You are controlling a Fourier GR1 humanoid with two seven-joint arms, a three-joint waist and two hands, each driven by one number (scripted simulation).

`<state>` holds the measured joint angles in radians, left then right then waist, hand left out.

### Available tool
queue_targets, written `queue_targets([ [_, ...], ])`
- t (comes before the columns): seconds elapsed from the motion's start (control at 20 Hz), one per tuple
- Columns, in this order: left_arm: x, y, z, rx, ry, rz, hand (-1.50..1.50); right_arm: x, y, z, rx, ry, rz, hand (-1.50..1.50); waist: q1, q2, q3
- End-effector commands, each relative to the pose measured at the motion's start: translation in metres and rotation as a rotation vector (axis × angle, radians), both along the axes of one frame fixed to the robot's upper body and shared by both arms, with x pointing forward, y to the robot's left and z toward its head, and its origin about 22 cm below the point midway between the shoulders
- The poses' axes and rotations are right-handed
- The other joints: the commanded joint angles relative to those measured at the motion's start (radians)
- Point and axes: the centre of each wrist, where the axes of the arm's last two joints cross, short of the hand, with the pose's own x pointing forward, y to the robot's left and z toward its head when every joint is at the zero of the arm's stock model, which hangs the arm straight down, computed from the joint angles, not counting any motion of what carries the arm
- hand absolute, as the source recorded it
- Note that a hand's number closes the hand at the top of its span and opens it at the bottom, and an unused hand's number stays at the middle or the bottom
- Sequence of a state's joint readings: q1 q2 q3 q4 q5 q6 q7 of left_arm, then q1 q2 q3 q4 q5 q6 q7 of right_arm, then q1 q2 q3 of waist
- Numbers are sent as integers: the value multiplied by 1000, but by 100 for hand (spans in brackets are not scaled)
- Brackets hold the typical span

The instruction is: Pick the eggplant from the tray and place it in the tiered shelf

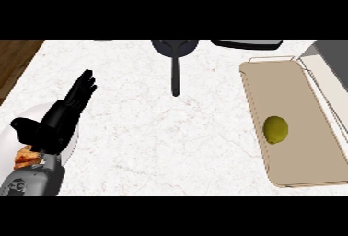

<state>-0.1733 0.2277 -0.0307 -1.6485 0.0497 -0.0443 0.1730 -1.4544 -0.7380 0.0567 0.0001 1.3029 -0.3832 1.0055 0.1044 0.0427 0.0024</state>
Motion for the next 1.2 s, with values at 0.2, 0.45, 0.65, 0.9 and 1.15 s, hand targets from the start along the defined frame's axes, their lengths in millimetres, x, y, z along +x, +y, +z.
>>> queue_targets([
  [0.2, -4, 12, 7, -7, 9, 11, 0, 0, -2, -31, 159, 77, -64, 150, -14, -10, 0],
  [0.45, -3, 6, -2, 15, 8, 21, 0, -3, -10, -28, 79, -6, -221, 150, -22, -7, -1],
  [0.65, -1, 6, 0, 2, 36, 24, 0, -11, -26, -33, -14, -6, -399, 150, -31, -10, -3],
  [0.9, -9, 11, -4, 4, 27, 14, 0, -6, -16, -39, 209, 587, -395, -150, -22, -19, -5],
  [1.15, -10, 11, -2, -4, 34, 22, 0, -11, -25, -1, 132, 316, -564, -150, -29, -19, -2],
])
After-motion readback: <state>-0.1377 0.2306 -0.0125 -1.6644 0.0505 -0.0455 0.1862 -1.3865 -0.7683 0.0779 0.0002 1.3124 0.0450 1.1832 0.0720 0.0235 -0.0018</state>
